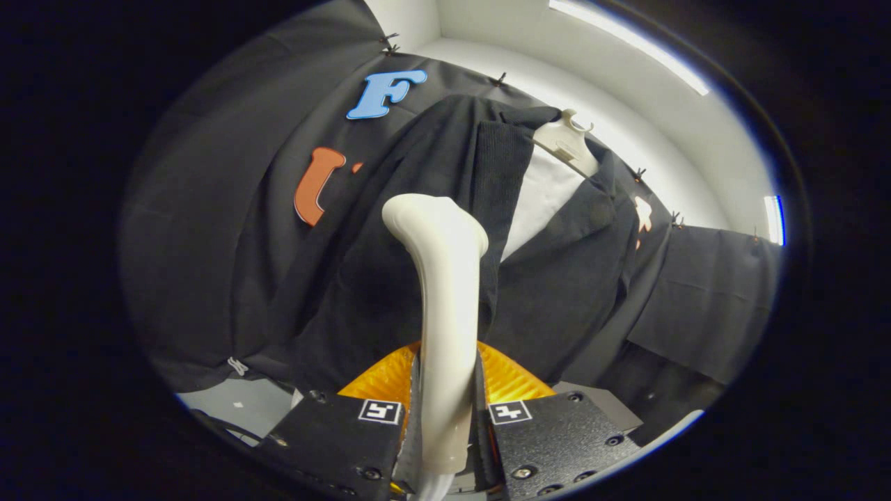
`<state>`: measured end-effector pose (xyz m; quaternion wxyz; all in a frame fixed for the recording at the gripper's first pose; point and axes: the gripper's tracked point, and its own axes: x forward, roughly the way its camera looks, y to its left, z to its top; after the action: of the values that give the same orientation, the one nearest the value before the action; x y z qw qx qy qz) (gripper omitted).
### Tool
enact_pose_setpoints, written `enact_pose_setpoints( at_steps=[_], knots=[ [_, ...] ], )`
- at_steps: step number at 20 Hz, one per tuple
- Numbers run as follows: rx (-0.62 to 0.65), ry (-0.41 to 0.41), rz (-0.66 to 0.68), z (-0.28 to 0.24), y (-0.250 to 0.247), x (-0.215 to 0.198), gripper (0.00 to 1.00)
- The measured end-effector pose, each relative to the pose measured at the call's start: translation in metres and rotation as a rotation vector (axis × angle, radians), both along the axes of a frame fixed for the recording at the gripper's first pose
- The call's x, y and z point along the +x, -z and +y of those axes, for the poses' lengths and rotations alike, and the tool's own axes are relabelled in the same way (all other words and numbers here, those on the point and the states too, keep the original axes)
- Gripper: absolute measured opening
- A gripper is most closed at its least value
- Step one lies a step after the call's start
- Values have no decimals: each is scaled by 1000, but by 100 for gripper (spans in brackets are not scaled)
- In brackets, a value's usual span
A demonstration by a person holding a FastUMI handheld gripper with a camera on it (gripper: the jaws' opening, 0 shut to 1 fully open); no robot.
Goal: Iron the clothes twice with a garment steamer, once on the left side and once on the right side.
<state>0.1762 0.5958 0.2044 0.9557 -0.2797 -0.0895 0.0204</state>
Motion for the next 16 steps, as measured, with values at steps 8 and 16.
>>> enact_pose_setpoints(
  at_steps=[8, 16],
  knots=[
    [-60, 2, 57, -8, 56, 5, 32],
    [-81, 6, 153, -22, 117, 9, 32]
  ],
)
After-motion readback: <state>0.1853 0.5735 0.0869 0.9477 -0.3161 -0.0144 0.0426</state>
